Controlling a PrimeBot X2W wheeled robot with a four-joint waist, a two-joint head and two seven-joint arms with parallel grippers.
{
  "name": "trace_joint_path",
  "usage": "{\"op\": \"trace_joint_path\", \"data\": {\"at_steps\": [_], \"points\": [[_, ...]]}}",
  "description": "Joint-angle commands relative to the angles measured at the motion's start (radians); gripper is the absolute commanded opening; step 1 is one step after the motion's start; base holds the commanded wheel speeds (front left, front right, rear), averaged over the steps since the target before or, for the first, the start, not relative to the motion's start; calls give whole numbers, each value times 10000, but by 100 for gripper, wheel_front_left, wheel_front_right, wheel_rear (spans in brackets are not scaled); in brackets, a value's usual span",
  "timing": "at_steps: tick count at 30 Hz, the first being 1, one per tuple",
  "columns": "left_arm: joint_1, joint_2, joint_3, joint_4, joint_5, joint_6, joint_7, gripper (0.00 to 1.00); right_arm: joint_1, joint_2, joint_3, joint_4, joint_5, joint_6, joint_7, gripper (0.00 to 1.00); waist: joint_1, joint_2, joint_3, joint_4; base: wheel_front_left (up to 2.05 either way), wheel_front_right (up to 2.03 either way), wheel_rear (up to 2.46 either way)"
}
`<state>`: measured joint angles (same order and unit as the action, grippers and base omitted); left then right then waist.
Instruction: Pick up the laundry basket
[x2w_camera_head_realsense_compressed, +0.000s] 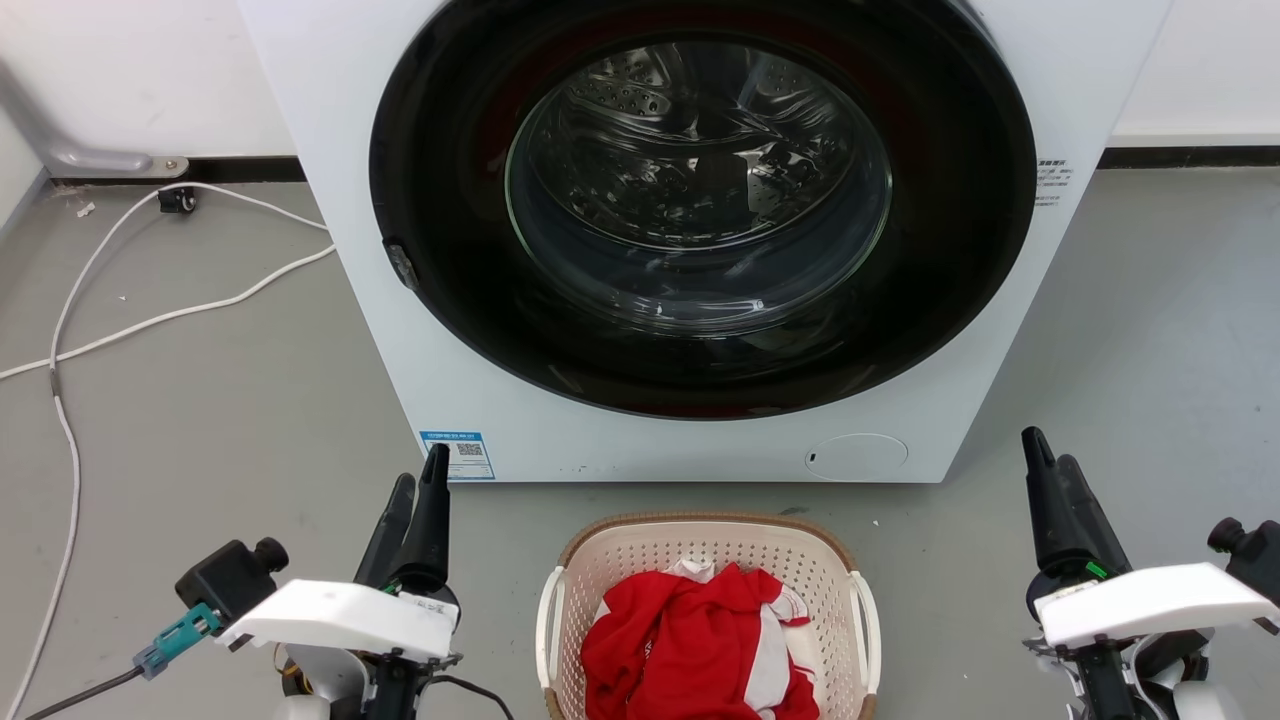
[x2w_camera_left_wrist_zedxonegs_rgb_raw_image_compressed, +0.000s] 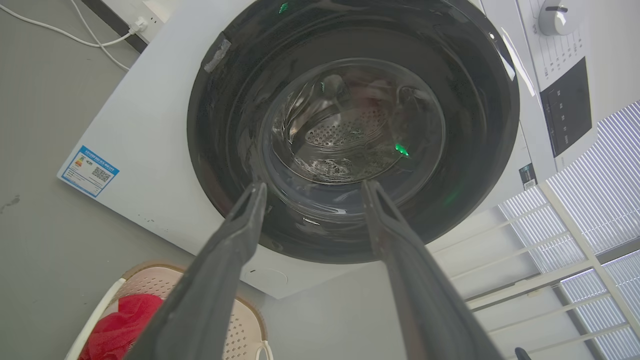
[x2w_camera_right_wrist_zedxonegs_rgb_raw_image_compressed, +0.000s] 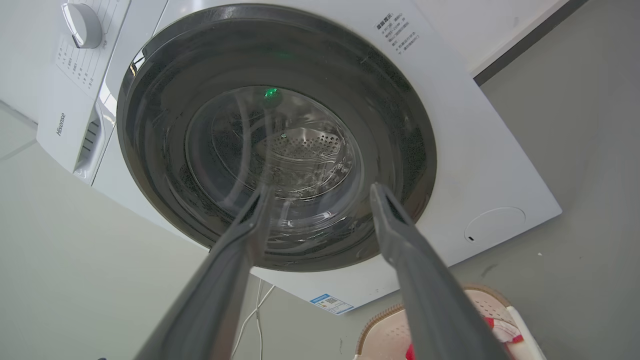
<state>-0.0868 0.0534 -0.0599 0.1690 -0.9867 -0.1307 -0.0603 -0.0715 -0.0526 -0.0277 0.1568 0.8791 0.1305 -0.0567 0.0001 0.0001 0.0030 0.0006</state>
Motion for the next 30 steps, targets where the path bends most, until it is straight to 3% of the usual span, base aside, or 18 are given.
{"op": "trace_joint_path", "data": {"at_steps": [1, 30], "points": [[-268, 70, -61, -175, 443, 0, -107, 100, -34, -10, 37, -194, -436, 1, -107, 100, 0, -1, 2, -4, 0, 0, 0], [-298, 100, -494, -22, 4566, 46, -930, 100, 132, 12, 106, -266, -4171, 1, -596, 100, 0, -1, -35, 15, 0, 0, 0]]}}
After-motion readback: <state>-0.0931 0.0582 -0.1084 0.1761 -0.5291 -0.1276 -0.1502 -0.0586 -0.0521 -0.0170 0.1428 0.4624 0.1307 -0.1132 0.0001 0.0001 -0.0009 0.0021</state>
